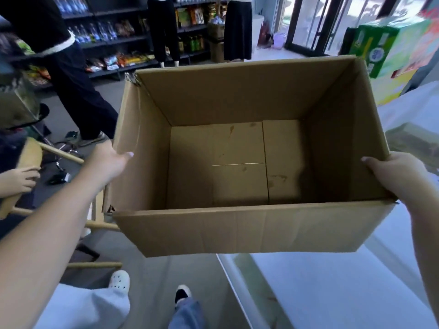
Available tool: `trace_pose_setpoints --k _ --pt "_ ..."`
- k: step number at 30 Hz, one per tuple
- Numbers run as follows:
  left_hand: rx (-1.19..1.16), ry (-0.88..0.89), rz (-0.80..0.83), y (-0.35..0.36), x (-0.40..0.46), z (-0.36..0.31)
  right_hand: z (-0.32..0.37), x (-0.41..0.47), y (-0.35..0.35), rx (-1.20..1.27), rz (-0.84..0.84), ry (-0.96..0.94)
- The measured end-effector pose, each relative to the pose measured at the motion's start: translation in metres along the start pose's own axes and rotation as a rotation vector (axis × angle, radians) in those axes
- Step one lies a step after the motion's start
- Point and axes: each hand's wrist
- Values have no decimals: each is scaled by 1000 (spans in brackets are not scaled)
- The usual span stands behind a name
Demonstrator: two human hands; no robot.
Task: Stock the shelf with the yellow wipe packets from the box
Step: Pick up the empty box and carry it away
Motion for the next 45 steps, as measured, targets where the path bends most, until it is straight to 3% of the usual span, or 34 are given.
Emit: trace_pose_setpoints --k 6,11,25,34,45 --pt "-130 -43 -31 20 127 29 110 26 68 -1 -28 -27" --pt "-79 -52 -37 29 231 52 197 51 120 -8 -19 -53" --pt "70 -92 -21 112 420 63 335 158 277 5 39 -67" --pt "97 -43 71 247 565 -25 391 299 389 53 103 78" --pt "196 98 187 361 685 -118 421 408 428 38 79 246"
Point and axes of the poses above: each hand's wrist, its own x-axis towards the middle knuckle, its own y-axis out of the palm, z = x × y, and after that the axes turned 14 degrees about -z, right-handed
